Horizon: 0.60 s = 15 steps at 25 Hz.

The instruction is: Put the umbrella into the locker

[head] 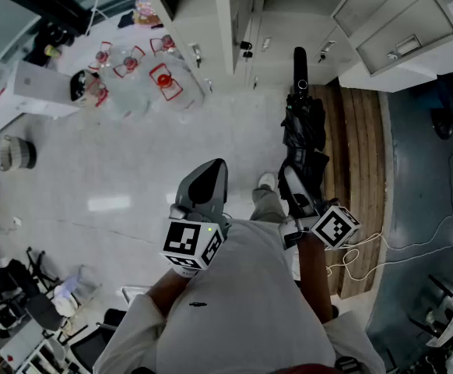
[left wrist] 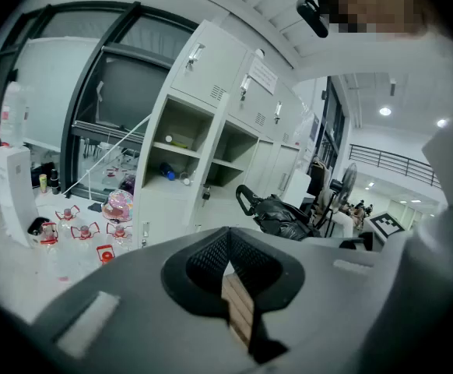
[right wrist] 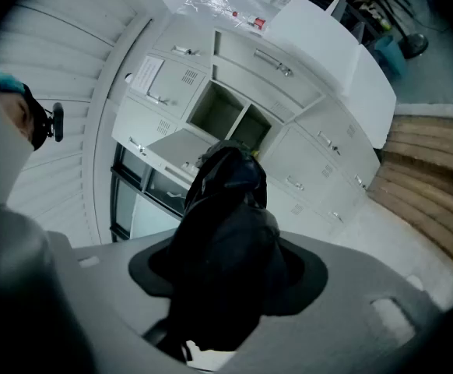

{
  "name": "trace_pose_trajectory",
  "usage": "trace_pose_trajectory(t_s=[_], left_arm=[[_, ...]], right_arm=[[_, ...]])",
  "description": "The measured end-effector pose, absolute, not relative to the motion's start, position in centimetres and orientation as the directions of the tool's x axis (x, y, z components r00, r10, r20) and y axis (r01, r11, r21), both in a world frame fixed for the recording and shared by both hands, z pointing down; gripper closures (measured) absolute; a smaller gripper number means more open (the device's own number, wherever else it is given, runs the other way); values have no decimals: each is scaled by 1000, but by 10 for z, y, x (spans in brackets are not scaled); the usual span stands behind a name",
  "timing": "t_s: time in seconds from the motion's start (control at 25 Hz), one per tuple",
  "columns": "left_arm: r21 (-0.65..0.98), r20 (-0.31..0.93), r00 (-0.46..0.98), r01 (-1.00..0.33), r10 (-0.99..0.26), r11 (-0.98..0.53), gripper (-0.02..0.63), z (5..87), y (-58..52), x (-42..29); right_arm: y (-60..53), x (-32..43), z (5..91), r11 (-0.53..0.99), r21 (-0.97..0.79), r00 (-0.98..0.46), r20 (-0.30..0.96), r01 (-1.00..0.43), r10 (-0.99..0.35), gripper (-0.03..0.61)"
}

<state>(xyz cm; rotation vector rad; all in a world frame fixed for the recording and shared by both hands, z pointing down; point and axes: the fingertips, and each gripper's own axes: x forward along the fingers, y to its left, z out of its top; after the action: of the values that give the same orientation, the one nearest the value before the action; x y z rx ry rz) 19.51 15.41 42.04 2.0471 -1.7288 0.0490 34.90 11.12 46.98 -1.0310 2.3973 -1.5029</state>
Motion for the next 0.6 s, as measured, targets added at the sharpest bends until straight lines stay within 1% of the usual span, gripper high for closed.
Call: trace_pose_trajectory(t_s=[0.12,0.28,0.36,0.44,0.6], left_arm=[[322,315,226,-939,-922,-121,601,428,205,144],[307,321,235,-942,-917,-134,601,427,274,80],[323,321,238,-937,-916,-131,601,426,297,57],[336,313,233,-934,-921,-123,601,425,312,44],[361,298,229,-926,-927,-113,601,421,328,47]], right_arm=[[177,301,478,246,-865,-777,225,-437,-588,330],[255,234,478,149,-923,-770,200,-356,-606,330],[281,207,471,158,-924,-773,187,-348,-606,330],[296,189,464,204,-910,-786,180,-362,-592,330],[305,175,456,244,-902,-800,159,-356,-579,330]])
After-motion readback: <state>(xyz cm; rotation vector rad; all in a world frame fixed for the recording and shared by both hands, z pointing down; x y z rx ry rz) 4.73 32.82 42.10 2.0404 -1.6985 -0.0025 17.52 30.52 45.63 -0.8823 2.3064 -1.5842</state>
